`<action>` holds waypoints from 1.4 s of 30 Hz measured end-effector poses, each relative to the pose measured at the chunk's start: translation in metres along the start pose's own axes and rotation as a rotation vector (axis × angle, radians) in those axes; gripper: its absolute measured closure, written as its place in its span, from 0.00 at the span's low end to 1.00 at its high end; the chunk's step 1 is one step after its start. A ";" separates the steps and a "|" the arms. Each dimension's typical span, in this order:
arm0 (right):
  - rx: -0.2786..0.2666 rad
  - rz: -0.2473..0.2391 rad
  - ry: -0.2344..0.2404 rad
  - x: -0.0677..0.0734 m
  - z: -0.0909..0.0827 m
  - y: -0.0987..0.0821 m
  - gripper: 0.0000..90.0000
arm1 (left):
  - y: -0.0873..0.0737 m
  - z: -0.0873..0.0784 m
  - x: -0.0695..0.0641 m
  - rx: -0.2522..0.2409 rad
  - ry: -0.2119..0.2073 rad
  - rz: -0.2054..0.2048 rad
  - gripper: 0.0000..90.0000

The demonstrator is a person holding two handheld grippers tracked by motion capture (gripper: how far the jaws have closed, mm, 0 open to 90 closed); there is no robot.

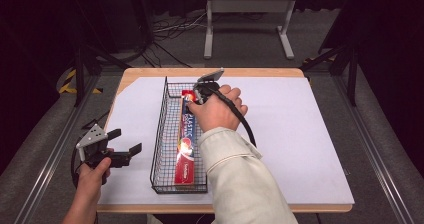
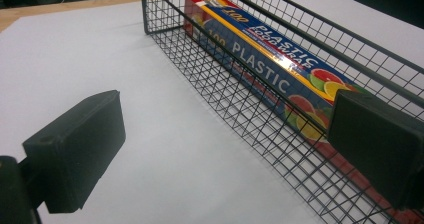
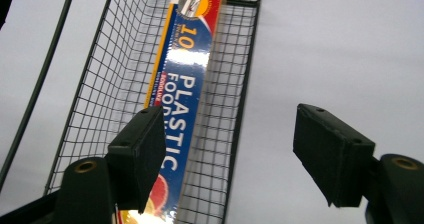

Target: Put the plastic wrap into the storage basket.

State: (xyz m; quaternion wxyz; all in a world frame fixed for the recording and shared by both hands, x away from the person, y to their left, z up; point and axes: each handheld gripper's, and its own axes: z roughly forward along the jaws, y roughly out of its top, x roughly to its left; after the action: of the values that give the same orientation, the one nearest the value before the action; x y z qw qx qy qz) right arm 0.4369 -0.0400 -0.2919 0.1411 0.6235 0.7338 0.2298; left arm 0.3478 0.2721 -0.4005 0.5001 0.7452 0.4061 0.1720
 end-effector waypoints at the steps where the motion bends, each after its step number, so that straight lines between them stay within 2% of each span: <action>1: -0.003 -0.003 0.005 -0.003 -0.002 0.000 0.33 | 0.000 0.000 0.001 0.005 0.005 0.003 0.03; 4: -0.007 -0.019 0.009 -0.019 -0.009 0.000 0.32 | -0.001 0.002 0.001 0.011 0.008 0.002 0.03; 6: -0.003 -0.004 0.014 -0.028 -0.013 -0.001 0.32 | -0.001 0.003 0.001 0.016 0.010 0.007 0.03; 10: -0.015 -0.024 0.031 -0.044 -0.019 -0.004 0.31 | -0.003 0.003 0.005 0.021 0.024 0.001 0.03; 13: -0.032 -0.039 0.032 -0.061 -0.027 -0.006 0.30 | -0.004 0.003 0.007 0.025 0.029 -0.003 0.03; 16: -0.057 -0.044 0.035 -0.085 -0.039 -0.008 0.28 | -0.004 0.003 0.008 0.033 0.038 0.002 0.03; 18: -0.060 -0.048 0.037 -0.090 -0.041 -0.009 0.27 | -0.005 0.004 0.008 0.034 0.041 0.003 0.03; 21: -0.082 -0.063 0.031 -0.112 -0.051 -0.012 0.27 | -0.005 0.004 0.007 0.039 0.042 0.012 0.03; 25: -0.116 -0.134 0.037 -0.135 -0.059 -0.017 0.26 | -0.006 0.003 0.008 0.042 0.045 0.009 0.03; 29: -0.173 -0.229 0.064 -0.159 -0.062 -0.024 0.22 | -0.009 -0.001 0.009 0.042 0.054 0.005 0.03; 34: -0.219 -0.271 0.084 -0.190 -0.065 -0.036 0.22 | -0.013 -0.005 0.008 0.047 0.060 -0.005 0.03; 39: -0.259 -0.301 0.088 -0.220 -0.069 -0.051 0.20 | -0.015 -0.009 0.007 0.043 0.073 0.001 0.03; 41: -0.295 -0.320 0.102 -0.231 -0.070 -0.056 0.20 | -0.016 -0.010 0.008 0.036 0.073 -0.003 0.03; 42: -0.295 -0.320 0.102 -0.231 -0.070 -0.056 0.20 | -0.016 -0.010 0.008 0.036 0.073 -0.003 0.03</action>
State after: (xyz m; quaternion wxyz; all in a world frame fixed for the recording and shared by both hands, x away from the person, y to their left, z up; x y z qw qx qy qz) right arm 0.3968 -0.2840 -0.2794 0.2280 0.4591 0.7881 0.3407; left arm 0.3388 0.2872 -0.4114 0.4718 0.7468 0.4280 0.1909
